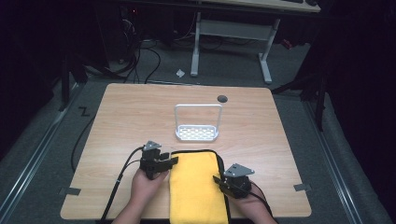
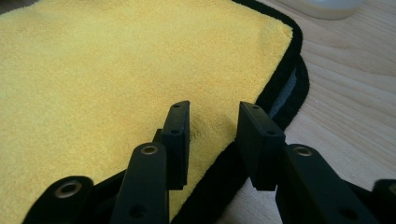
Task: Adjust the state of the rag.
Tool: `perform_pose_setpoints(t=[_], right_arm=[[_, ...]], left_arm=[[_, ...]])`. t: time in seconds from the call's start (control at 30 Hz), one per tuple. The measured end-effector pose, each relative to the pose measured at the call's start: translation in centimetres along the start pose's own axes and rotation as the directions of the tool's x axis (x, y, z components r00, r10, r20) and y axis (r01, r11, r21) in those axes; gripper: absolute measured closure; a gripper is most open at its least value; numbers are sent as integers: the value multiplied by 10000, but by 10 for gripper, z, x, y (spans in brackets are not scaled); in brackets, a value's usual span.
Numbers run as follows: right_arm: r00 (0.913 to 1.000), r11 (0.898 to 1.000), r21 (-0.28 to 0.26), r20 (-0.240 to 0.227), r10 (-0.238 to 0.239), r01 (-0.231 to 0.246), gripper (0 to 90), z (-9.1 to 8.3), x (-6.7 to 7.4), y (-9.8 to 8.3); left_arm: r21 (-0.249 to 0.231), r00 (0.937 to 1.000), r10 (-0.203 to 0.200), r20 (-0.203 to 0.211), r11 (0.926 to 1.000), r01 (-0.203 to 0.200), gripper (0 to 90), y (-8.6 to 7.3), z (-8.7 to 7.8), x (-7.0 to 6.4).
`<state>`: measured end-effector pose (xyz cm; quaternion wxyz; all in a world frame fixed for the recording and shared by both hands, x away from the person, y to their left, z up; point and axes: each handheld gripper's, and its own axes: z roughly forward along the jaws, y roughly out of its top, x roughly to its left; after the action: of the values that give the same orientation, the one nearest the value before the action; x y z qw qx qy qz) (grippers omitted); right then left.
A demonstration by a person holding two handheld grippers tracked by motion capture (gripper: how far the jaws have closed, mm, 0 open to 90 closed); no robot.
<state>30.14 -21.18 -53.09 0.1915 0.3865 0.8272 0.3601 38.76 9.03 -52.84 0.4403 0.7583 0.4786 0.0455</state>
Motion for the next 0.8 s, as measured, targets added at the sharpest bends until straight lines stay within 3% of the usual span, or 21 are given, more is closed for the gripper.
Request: perform_pose_setpoints(t=[0.07,0.17,0.27,0.33,0.57,0.7,0.8], right_arm=[[10000,10000,-7,-32,-34,34,639,0,0,0],[10000,10000,-4,-74,-28,28,631,0,0,0],[9999,10000,-29,-105,64,-64,592,-1,-1,1],[9998,9997,-158,9,189,-189,570,-2,-3,2],[9940,9942,-473,464,992,-970,468,8,-20,16],[9889,9905,-333,610,1355,-1336,426,25,-29,30],[9869,9910,-7,902,1335,-1340,406,37,-33,37]], left_arm=[[171,9998,-95,-147,9998,97,581,-1,5,1],[-63,9996,153,-241,9999,-155,657,-5,7,-1],[-86,9972,671,-333,9977,-675,756,-9,8,-6],[-94,9970,739,-246,9972,-742,792,-10,9,-7],[-181,9946,976,-354,9950,-983,796,-12,9,-10],[-188,9950,954,-292,9952,-959,781,-12,9,-10],[-192,9951,948,-268,9953,-954,768,-13,8,-10]])
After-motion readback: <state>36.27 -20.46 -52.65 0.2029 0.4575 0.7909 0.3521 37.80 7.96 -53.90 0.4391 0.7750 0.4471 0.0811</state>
